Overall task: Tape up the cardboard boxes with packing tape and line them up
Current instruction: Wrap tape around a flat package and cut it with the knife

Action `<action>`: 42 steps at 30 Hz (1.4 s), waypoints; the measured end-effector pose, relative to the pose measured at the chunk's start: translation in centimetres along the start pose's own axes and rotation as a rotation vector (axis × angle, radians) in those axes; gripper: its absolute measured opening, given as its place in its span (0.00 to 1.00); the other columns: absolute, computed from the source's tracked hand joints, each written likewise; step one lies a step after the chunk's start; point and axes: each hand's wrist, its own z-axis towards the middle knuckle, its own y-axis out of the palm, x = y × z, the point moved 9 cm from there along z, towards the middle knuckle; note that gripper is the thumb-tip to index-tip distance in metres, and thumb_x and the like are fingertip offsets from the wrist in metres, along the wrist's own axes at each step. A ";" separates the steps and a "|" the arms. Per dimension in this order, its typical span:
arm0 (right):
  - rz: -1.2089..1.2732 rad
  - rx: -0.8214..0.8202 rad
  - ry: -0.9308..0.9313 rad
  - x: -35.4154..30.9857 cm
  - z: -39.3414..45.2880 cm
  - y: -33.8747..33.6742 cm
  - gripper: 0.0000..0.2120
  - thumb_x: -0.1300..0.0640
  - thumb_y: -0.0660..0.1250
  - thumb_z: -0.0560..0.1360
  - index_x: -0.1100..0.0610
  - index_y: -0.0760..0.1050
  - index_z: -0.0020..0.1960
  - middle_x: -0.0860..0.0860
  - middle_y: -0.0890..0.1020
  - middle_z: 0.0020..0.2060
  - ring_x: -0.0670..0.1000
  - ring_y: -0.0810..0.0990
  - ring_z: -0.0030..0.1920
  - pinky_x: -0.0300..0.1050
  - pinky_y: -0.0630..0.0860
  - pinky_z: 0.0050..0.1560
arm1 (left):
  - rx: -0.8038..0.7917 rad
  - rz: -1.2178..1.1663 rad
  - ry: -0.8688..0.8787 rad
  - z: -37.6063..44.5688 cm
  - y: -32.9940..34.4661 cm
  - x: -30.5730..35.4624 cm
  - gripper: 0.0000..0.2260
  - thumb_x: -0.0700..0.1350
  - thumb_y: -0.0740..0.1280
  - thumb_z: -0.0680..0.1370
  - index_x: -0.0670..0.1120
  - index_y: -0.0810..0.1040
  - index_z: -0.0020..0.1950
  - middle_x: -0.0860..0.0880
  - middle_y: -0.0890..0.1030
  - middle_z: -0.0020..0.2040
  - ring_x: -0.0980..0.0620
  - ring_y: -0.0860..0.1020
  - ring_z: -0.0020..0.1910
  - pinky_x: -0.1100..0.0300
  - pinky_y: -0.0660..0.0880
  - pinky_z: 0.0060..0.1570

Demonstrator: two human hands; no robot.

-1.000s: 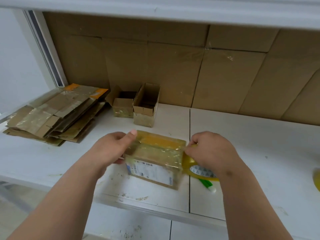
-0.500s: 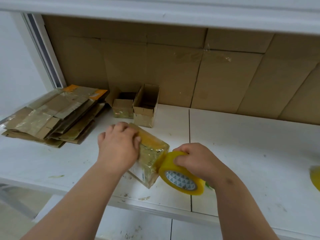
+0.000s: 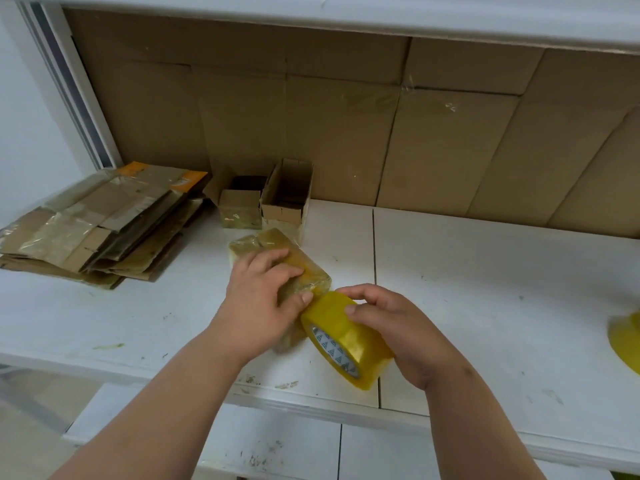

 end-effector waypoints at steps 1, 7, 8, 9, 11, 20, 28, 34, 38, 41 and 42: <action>0.072 -0.023 0.006 0.3 0.0 0.4 0.10 0.53 0.70 0.76 0.48 0.80 0.57 0.50 0.85 0.48 0.50 0.85 0.45 0.46 0.81 0.46 | 0.029 -0.010 -0.006 -0.2 0.1 -0.2 0.33 0.68 0.54 0.70 0.51 0.80 0.65 0.50 0.71 0.72 0.48 0.61 0.73 0.48 0.58 0.74; 0.295 -0.129 -0.020 1.3 -0.6 2.2 0.19 0.55 0.70 0.76 0.53 0.74 0.66 0.52 0.86 0.49 0.51 0.86 0.42 0.41 0.79 0.40 | -0.060 0.063 -0.004 0.5 0.6 -0.5 0.27 0.61 0.55 0.78 0.49 0.73 0.72 0.50 0.69 0.75 0.48 0.56 0.78 0.58 0.51 0.75; 0.343 -0.153 -0.028 1.4 -0.7 2.6 0.22 0.57 0.72 0.73 0.55 0.74 0.66 0.54 0.86 0.48 0.52 0.86 0.43 0.42 0.80 0.41 | -0.079 0.057 -0.013 0.7 0.6 -0.7 0.25 0.59 0.57 0.80 0.49 0.72 0.73 0.50 0.68 0.76 0.48 0.55 0.79 0.58 0.49 0.76; 0.383 -0.174 -0.039 1.6 -0.8 3.0 0.24 0.59 0.72 0.71 0.56 0.74 0.67 0.56 0.86 0.48 0.54 0.86 0.44 0.44 0.80 0.42 | -0.100 0.051 -0.024 1.0 0.6 -1.0 0.22 0.56 0.58 0.82 0.49 0.71 0.74 0.51 0.66 0.77 0.49 0.53 0.79 0.58 0.48 0.76; 0.448 -0.199 -0.053 2.1 -0.8 3.8 0.26 0.59 0.68 0.69 0.58 0.73 0.67 0.58 0.85 0.48 0.55 0.85 0.45 0.44 0.80 0.43 | -0.136 0.033 -0.037 1.4 0.6 -1.2 0.20 0.52 0.60 0.83 0.49 0.69 0.75 0.52 0.64 0.78 0.50 0.51 0.79 0.58 0.47 0.76; 0.456 -0.259 -0.091 2.9 -2.0 4.9 0.25 0.60 0.67 0.71 0.59 0.72 0.67 0.59 0.82 0.58 0.56 0.83 0.54 0.48 0.79 0.54 | -0.228 0.040 -0.074 2.5 0.3 -1.6 0.21 0.51 0.58 0.84 0.47 0.66 0.77 0.51 0.62 0.79 0.50 0.48 0.80 0.55 0.46 0.76; 0.395 -0.234 -0.131 3.4 -2.4 4.7 0.23 0.59 0.66 0.73 0.58 0.71 0.67 0.57 0.81 0.61 0.56 0.80 0.60 0.51 0.75 0.61 | -0.127 -0.063 -0.233 2.3 0.0 -1.7 0.24 0.53 0.51 0.85 0.46 0.58 0.80 0.50 0.54 0.81 0.48 0.45 0.80 0.54 0.45 0.76; 0.340 -0.242 -0.134 3.6 -2.1 4.5 0.23 0.58 0.67 0.73 0.56 0.72 0.67 0.54 0.82 0.60 0.57 0.79 0.63 0.53 0.74 0.64 | 0.338 -0.274 -0.415 -3.0 -3.0 -2.4 0.16 0.49 0.72 0.76 0.54 0.74 0.62 0.50 0.72 0.64 0.47 0.70 0.66 0.51 0.71 0.61; 0.279 -0.261 -0.132 3.3 -1.8 3.9 0.22 0.59 0.71 0.70 0.56 0.75 0.64 0.54 0.84 0.56 0.53 0.82 0.57 0.45 0.78 0.57 | 0.329 -0.523 -0.580 -5.5 -0.9 -2.7 0.13 0.50 0.74 0.75 0.48 0.72 0.51 0.51 0.78 0.47 0.56 0.76 0.41 0.62 0.68 0.37; 0.246 -0.289 -0.123 3.2 -1.8 3.1 0.22 0.60 0.73 0.69 0.57 0.77 0.62 0.54 0.85 0.54 0.52 0.83 0.55 0.42 0.78 0.53 | 0.287 -0.632 -0.667 -5.9 0.3 -3.3 0.15 0.54 0.74 0.73 0.48 0.72 0.46 0.50 0.79 0.43 0.50 0.78 0.44 0.56 0.73 0.43; 0.247 -0.279 -0.122 3.1 -1.8 2.6 0.21 0.60 0.73 0.69 0.57 0.78 0.61 0.55 0.85 0.53 0.52 0.84 0.54 0.42 0.78 0.53 | 0.242 -0.660 -0.690 -5.9 0.9 -3.6 0.16 0.58 0.74 0.73 0.47 0.74 0.46 0.49 0.81 0.44 0.48 0.79 0.46 0.52 0.76 0.49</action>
